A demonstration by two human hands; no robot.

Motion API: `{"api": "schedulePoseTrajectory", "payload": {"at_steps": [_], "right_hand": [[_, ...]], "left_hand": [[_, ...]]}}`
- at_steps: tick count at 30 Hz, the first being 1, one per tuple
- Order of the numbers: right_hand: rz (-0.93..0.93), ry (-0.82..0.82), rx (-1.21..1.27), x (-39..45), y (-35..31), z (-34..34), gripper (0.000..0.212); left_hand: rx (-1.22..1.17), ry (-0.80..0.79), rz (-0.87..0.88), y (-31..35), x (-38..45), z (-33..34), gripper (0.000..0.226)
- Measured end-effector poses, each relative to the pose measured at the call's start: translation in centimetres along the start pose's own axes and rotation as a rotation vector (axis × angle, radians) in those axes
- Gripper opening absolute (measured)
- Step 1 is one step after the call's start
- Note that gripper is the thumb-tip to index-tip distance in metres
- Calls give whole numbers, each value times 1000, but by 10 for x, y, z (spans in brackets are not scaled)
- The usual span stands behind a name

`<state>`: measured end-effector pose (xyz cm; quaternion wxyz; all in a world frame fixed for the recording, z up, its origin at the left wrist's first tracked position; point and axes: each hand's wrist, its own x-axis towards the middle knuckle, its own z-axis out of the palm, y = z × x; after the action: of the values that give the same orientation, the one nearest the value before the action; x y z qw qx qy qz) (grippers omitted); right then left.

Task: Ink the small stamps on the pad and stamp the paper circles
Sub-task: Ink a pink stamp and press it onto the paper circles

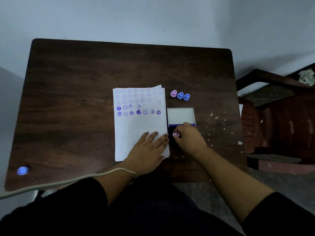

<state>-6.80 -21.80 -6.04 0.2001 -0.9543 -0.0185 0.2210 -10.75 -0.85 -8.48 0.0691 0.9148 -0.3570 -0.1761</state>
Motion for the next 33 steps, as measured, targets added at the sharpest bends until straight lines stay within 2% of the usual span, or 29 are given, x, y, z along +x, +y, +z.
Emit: {"api": "schedulePoseTrajectory", "payload": {"at_steps": [10,18,25,33], "right_hand": [[10,-31,-62,2,-11,-7,17],[-145,98,79,22,-75,7,15],[-204,128,95,47,-140,36,20],[-200,110,44,69,-173,53,15]], "left_hand": [[-62,79,-241,-47,-42,-11,61],[-73,82,-400,-84,-73,-8,62],[-64,91,-443,-103,-97,-7,63],[-78,12,-391,-114,-107,4,75]]}}
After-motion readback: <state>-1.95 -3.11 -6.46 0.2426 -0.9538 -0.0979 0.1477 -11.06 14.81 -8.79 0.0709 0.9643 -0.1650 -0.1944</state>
